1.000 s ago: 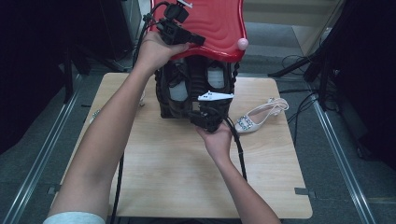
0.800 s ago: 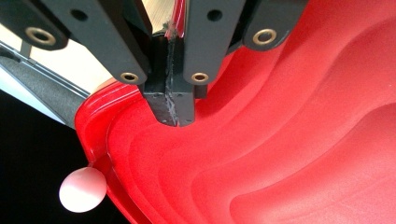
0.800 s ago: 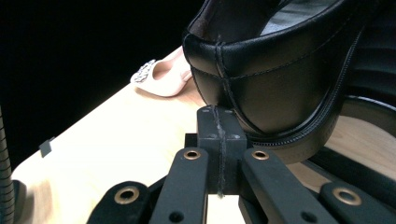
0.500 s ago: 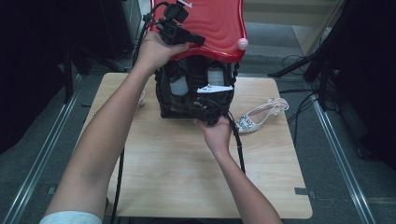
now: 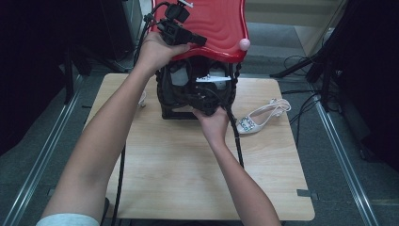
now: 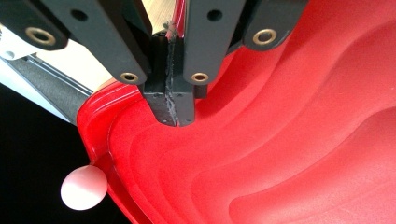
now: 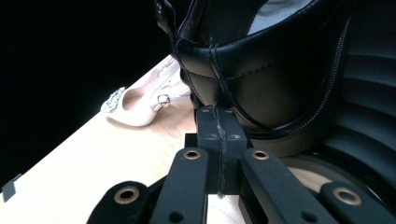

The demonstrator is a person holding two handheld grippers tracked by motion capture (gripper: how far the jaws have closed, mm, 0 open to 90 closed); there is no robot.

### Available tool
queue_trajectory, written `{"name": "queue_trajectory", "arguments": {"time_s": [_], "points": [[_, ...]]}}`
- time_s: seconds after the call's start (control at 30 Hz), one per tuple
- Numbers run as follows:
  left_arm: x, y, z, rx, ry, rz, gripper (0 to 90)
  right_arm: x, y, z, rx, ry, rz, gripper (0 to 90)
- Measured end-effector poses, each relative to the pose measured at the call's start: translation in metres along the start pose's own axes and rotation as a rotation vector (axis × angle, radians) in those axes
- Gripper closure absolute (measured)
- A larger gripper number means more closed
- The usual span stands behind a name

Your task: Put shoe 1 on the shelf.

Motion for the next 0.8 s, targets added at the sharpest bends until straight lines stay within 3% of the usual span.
{"name": "queue_trajectory", "arguments": {"time_s": [0.33,0.47,0.57,0.67,0.73,0.8], "points": [[0.000,-0.001,0.000,-0.006,-0.004,0.005,89.7,-0.002,0.000,0.025,-0.008,0.035,0.024,90.0],[0.001,-0.002,-0.001,-0.014,-0.011,0.013,89.0,0.001,0.002,0.025,-0.017,0.041,0.013,90.0],[0.002,-0.004,-0.001,-0.038,-0.015,0.040,88.5,0.010,0.007,0.013,-0.021,0.040,-0.023,90.0],[0.001,-0.005,-0.002,-0.042,-0.011,0.037,87.3,0.014,0.008,0.002,-0.043,0.025,-0.012,88.7],[0.000,-0.004,-0.004,-0.039,-0.004,0.019,80.4,0.024,0.010,-0.014,-0.063,0.010,-0.017,84.5],[-0.001,-0.005,-0.009,-0.035,0.001,0.010,79.2,0.028,0.010,-0.019,-0.068,0.012,-0.018,82.8]]}}
Point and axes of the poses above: each handheld gripper's, and its own axes: z roughly forward along the jaws, x roughly out of its underside, y roughly to its left, the point moved 5 cm from there along z, roughly forward along the jaws, and after that the axes turned 1 degree about -x, right-handed, at the moved point
